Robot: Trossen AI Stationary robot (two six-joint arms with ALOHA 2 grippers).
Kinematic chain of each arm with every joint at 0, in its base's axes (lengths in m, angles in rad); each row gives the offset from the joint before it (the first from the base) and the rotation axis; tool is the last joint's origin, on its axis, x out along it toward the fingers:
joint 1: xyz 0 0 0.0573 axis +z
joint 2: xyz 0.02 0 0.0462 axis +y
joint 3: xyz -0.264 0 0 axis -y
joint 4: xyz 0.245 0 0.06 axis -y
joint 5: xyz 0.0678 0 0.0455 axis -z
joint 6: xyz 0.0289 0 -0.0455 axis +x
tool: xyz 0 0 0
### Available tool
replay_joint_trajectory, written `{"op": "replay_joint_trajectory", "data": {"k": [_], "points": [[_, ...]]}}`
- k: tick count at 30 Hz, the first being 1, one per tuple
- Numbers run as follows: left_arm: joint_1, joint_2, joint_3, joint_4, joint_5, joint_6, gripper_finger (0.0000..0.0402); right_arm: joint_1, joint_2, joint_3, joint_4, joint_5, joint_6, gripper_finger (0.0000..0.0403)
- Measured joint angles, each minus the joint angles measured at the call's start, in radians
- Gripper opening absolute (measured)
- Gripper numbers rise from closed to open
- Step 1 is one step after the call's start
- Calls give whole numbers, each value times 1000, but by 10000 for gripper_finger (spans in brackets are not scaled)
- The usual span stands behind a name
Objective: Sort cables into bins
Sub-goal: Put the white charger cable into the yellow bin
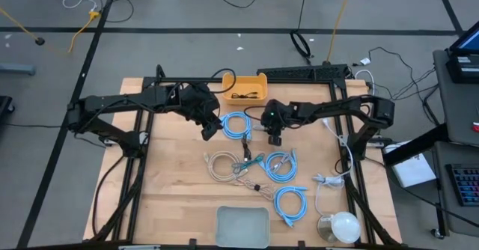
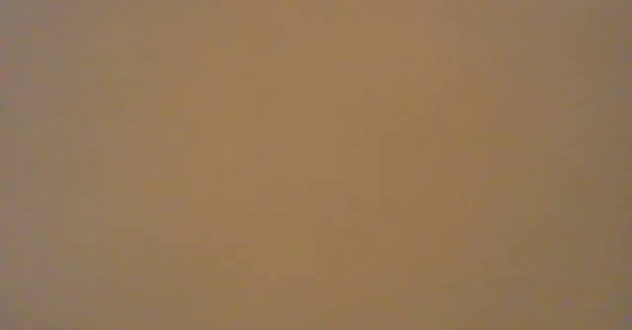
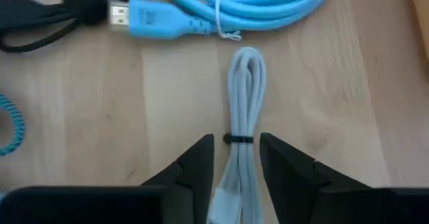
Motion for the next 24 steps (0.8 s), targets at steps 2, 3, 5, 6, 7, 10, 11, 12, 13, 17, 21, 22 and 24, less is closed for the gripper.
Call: {"op": "replay_joint_trajectory", "data": {"k": [2, 3, 5, 6, 7, 10, 11, 12, 13, 17, 21, 22, 24], "points": [[0, 0, 0, 0, 0, -1, 145, -3, 17, -1, -8, 1, 0, 134], [0, 0, 0, 0, 0, -1, 145, -3, 27, -1, -5, 1, 0, 138], [0, 0, 0, -1, 0, -2, 145, -3, 40, -1, -2, 3, 2, 143], [0, 0, 0, -1, 0, -4, 145, -3, 44, -1, -1, 3, 9, 143], [0, 0, 0, -1, 0, -5, 145, -3, 49, 0, 1, 0, 16, 142], [0, 0, 0, -5, 0, -7, 145, -2, 59, 1, 0, -2, 22, 131], [0, 0, 0, -5, 0, -7, 145, -1, 59, 1, 0, -2, 23, 125], [0, 0, 0, -6, 0, -7, 145, 0, 59, 1, 0, -2, 23, 117], [0, 0, 0, -6, 0, -7, 145, 0, 60, 1, 0, -3, 23, 108], [0, 0, 0, -6, -4, -7, 145, 1, 51, 0, -4, -2, 31, 68], [0, 0, 0, -6, -6, -3, 145, 1, 50, 0, -2, -3, 31, 30], [0, 0, 0, -6, -6, -2, 145, 1, 50, 0, -2, -3, 35, 24], [0, 0, 0, -6, -6, -1, 145, 1, 50, 0, -1, -1, 54, 22]]}}
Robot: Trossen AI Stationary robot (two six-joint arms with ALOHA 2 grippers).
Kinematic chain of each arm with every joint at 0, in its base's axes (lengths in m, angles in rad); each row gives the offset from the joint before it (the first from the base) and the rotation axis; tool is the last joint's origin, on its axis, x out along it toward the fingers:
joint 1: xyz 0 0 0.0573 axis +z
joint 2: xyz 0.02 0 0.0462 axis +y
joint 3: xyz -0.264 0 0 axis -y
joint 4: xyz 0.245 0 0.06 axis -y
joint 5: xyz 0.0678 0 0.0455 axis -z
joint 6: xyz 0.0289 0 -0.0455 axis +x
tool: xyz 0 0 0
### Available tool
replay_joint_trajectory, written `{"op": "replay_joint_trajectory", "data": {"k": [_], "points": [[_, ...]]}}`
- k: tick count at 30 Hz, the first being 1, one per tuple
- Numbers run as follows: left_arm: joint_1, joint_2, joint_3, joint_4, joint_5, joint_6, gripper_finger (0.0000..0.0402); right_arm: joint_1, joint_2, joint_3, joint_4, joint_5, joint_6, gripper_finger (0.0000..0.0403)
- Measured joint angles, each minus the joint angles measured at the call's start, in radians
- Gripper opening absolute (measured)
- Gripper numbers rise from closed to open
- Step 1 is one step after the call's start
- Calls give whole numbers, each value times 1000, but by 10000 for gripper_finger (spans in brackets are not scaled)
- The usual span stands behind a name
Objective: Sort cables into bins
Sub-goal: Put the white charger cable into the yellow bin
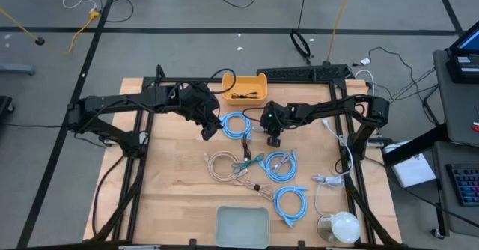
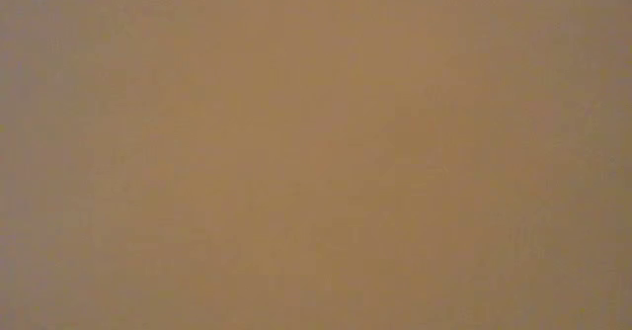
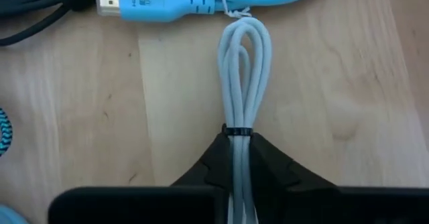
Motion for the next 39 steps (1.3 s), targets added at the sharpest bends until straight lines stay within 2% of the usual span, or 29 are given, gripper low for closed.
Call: {"op": "replay_joint_trajectory", "data": {"k": [4, 7, 12, 17, 21, 23, 26, 29, 34, 39], "points": [[0, 0, 0, 0, 0, 0, 145, 0, -37, 1, -15, 17, 19, 42], [-1, 0, 0, -1, 0, 5, 145, 0, -97, 45, -52, 74, -13, 51], [-1, 0, 0, 0, -6, 20, 145, 0, -189, 153, -121, 142, -112, 34], [-1, 0, 0, 3, -17, 22, 145, -7, -228, 282, -113, 214, -240, 20], [-1, 0, 0, 1, -18, 23, 145, -48, -191, 382, -178, 217, -337, 27], [-1, 0, 0, -2, -17, 20, 145, -71, -149, 427, -203, 218, -391, 30], [-2, 0, 0, -4, -11, 17, 145, -115, -74, 474, -329, 216, -464, 29], [-10, 0, 0, -13, -11, 16, 145, -156, 9, 510, -387, 212, -487, 24], [-28, 0, 0, -21, -11, 15, 145, -195, 85, 532, -362, 189, -466, 27], [-37, 0, 0, -24, -18, 16, 145, -195, 92, 578, -312, 184, -497, 30]]}}
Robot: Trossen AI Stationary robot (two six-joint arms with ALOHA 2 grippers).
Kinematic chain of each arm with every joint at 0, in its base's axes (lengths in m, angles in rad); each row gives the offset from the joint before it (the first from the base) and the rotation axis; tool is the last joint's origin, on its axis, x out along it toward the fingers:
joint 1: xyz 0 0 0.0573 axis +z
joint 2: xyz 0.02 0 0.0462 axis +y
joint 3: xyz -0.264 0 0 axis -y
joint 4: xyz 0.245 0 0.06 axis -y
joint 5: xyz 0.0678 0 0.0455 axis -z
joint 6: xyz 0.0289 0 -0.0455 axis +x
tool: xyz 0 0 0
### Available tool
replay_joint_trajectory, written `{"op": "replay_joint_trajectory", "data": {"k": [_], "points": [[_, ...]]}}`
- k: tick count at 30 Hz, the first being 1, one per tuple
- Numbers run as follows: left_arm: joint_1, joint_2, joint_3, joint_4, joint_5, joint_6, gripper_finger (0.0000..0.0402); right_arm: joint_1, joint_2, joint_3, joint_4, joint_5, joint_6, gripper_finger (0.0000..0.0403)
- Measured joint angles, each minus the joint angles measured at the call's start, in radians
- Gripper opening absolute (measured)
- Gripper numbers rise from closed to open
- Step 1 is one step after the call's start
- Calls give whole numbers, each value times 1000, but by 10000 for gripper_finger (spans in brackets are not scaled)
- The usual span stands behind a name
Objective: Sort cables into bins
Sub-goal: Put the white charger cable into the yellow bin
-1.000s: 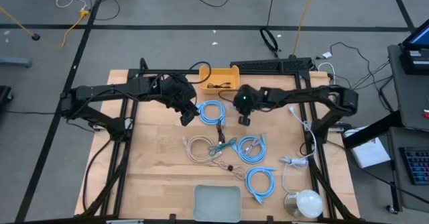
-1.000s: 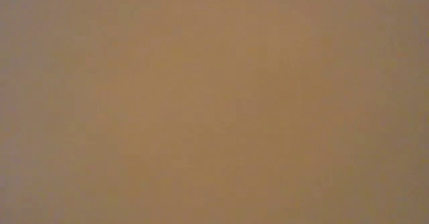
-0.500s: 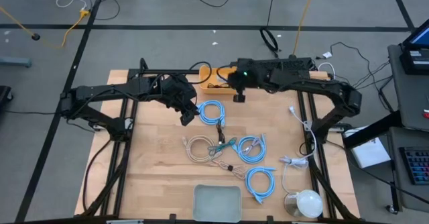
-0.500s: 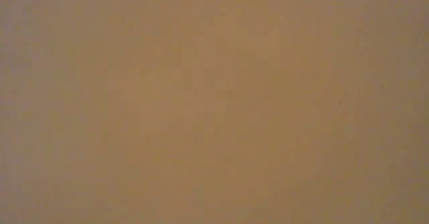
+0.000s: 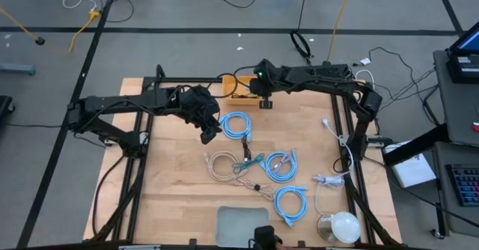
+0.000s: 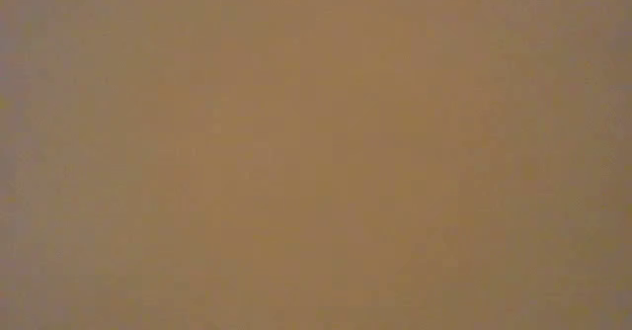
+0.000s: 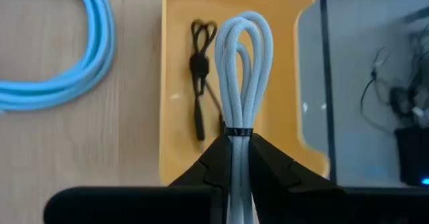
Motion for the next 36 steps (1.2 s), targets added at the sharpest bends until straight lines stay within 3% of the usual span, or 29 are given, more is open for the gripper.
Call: {"op": "replay_joint_trajectory", "data": {"k": [6, 13, 24, 36], "points": [[11, 0, 0, 1, 0, 12, 145, 0, 7, 15, 41, -1, -46, 26], [26, 0, 0, 0, 0, 18, 145, 5, 110, 30, 52, -2, -32, 29], [23, 0, 0, -7, 1, 4, 145, 29, 234, 214, 65, -28, -19, 30], [2, 0, 0, -26, 0, -2, 145, -16, 263, 239, 14, -21, 20, 30]]}}
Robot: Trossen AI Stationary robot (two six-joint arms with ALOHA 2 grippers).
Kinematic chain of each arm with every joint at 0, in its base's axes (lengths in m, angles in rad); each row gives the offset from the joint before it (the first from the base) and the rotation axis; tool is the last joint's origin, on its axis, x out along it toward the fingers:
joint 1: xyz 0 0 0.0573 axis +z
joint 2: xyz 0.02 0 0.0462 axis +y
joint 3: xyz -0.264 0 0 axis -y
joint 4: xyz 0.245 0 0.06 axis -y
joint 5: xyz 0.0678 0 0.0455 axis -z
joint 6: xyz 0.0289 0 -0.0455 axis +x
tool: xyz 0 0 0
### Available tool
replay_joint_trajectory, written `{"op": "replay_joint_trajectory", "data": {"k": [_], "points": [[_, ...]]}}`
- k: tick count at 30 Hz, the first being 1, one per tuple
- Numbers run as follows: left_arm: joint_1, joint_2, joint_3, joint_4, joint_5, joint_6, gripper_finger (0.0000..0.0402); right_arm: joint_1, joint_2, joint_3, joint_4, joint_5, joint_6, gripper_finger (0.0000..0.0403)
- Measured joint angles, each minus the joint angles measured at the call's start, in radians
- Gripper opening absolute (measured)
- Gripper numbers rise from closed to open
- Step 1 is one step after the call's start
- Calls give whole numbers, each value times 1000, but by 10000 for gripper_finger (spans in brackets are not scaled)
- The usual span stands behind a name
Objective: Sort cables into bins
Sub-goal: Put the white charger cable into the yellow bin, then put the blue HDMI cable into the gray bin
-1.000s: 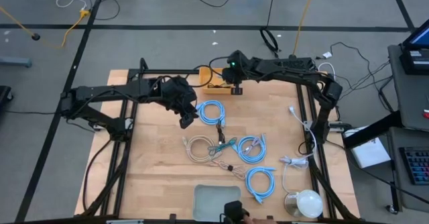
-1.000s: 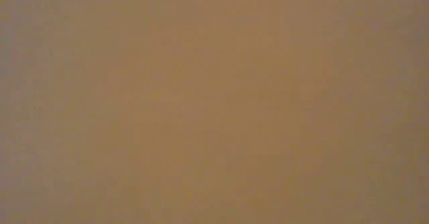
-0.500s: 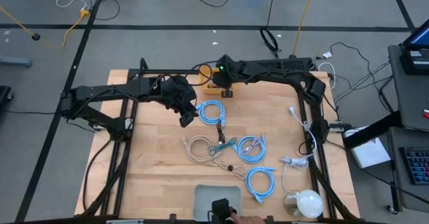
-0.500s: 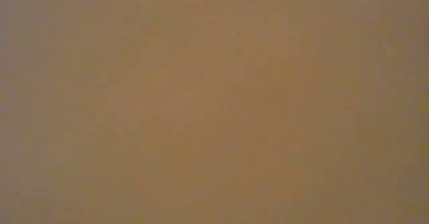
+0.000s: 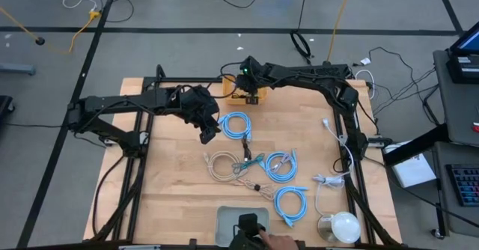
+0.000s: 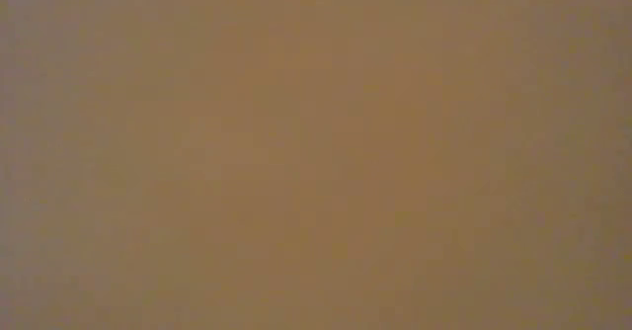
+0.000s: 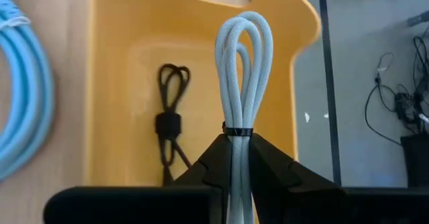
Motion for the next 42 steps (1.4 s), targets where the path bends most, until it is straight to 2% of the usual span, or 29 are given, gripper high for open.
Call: {"op": "replay_joint_trajectory", "data": {"k": [16, 27, 42], "points": [[0, 0, 0, 1, -1, 19, 145, -3, 0, -1, -66, -9, 54, 29], [0, 0, 0, 1, -10, 21, 145, -4, 0, -13, -104, -73, 78, 32], [0, 0, 0, 1, -8, 13, 145, 1, 0, -13, -74, -82, 109, 120]]}}
